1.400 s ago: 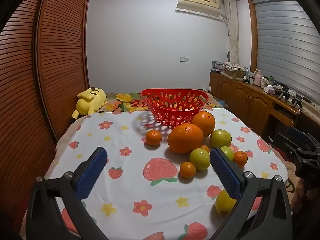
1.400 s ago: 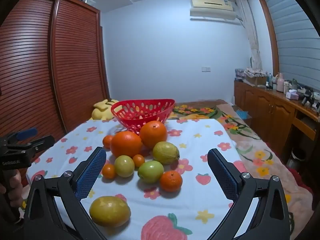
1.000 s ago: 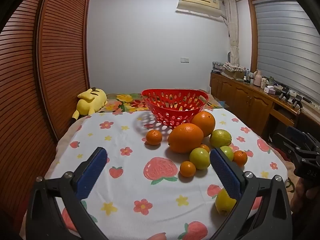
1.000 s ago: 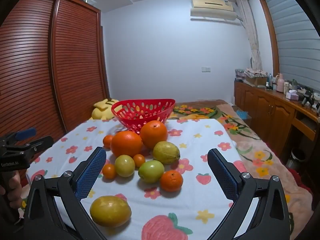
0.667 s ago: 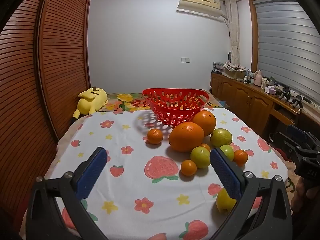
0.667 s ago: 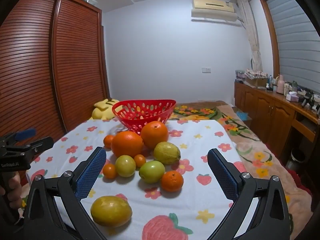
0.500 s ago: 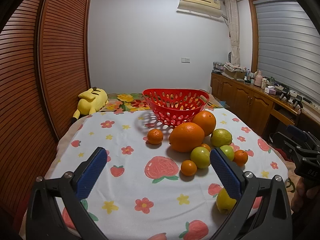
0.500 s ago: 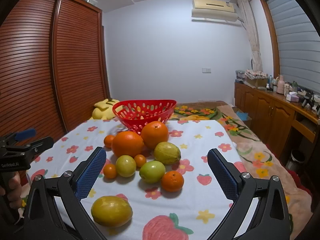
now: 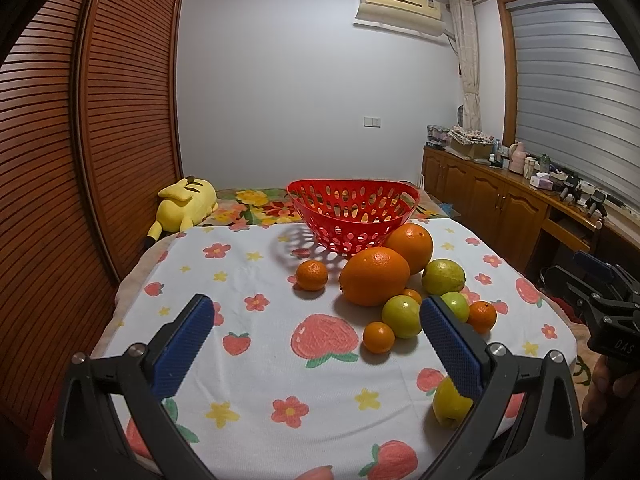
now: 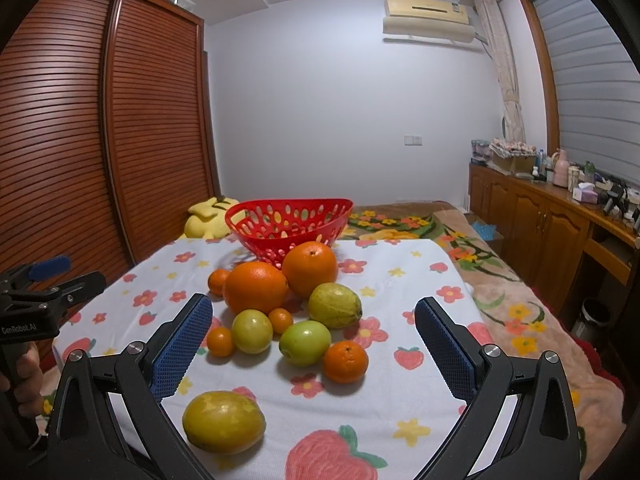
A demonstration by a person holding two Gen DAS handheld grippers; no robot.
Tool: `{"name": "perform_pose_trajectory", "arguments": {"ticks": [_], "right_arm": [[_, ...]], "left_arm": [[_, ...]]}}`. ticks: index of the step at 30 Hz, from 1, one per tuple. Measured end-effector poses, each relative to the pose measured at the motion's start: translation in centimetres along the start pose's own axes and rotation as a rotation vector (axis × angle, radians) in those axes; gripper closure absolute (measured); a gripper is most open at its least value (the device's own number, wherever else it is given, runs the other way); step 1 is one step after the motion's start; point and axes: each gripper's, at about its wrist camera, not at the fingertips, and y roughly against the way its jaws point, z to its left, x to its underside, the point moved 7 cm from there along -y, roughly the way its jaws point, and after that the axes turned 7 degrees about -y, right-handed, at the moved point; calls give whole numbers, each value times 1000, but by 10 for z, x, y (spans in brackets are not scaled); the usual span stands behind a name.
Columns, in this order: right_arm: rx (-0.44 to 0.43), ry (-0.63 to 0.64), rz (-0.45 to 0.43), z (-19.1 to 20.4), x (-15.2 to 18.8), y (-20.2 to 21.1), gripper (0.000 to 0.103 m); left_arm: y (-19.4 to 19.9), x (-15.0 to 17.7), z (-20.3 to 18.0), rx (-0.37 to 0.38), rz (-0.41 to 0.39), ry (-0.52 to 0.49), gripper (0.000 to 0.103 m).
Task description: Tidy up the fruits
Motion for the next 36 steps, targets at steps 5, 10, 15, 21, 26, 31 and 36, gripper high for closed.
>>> {"name": "perform_pose_trajectory", "arguments": {"ticks": [5, 10, 15, 21, 26, 31, 36], "right_arm": [[1, 0, 0, 0, 0, 0, 0], [1, 0, 0, -1, -1, 0, 0], [0, 1, 0, 0, 0, 0, 0], [2, 1, 2, 0, -1, 0, 0], [1, 2, 1, 1, 0, 0, 0], [1, 3, 0, 1, 2, 0, 0], [1, 3, 1, 1, 2, 0, 0]], "left_arm": [[0, 0, 1, 0, -2, -1, 0], [0, 0, 0, 0, -1, -1, 0], [1, -1, 1, 0, -1, -1, 0], [1, 0, 0, -1, -2, -2, 0], [1, 0, 0, -1, -2, -3, 0], [1, 0, -1, -2, -2, -3, 0], [1, 0, -1, -1, -1, -3, 0]]}}
